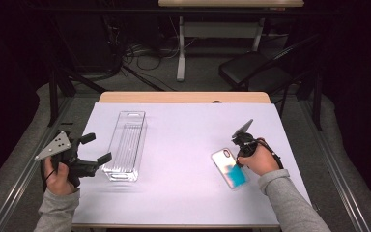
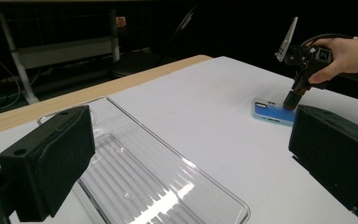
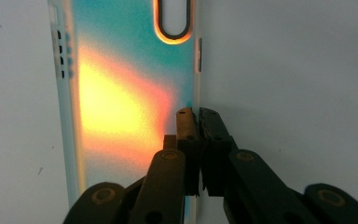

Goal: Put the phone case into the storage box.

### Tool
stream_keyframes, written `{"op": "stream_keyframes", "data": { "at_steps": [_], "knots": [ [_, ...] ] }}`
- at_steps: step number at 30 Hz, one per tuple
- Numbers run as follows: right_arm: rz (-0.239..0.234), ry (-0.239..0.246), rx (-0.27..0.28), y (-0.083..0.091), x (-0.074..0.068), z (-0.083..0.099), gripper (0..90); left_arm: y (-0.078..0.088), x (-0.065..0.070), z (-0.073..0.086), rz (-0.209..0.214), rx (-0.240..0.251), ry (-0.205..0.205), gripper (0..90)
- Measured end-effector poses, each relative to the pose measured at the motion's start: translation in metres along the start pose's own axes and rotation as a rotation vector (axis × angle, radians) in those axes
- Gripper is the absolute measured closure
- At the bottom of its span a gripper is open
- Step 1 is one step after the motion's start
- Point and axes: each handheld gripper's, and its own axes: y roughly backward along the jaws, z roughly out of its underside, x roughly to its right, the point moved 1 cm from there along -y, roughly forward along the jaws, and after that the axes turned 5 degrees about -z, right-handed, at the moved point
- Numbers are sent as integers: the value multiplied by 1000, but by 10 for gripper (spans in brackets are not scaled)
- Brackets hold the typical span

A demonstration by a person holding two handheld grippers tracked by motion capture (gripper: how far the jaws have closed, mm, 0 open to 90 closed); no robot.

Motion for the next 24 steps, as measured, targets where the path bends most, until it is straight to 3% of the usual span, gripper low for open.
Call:
{"op": "stream_keyframes", "data": {
  "at_steps": [12,13,15,24],
  "knots": [
    [-8,9,1,2,-3,1,879,0,0,0,-1,-2,1,6],
    [-32,0,60,-2,-3,2,878,0,0,0,-4,-3,1,6],
    [-20,-2,34,2,-4,3,878,-1,1,0,-3,-5,1,6],
    [-8,6,13,10,-9,6,878,-3,2,0,5,-13,0,6]
  ]
}}
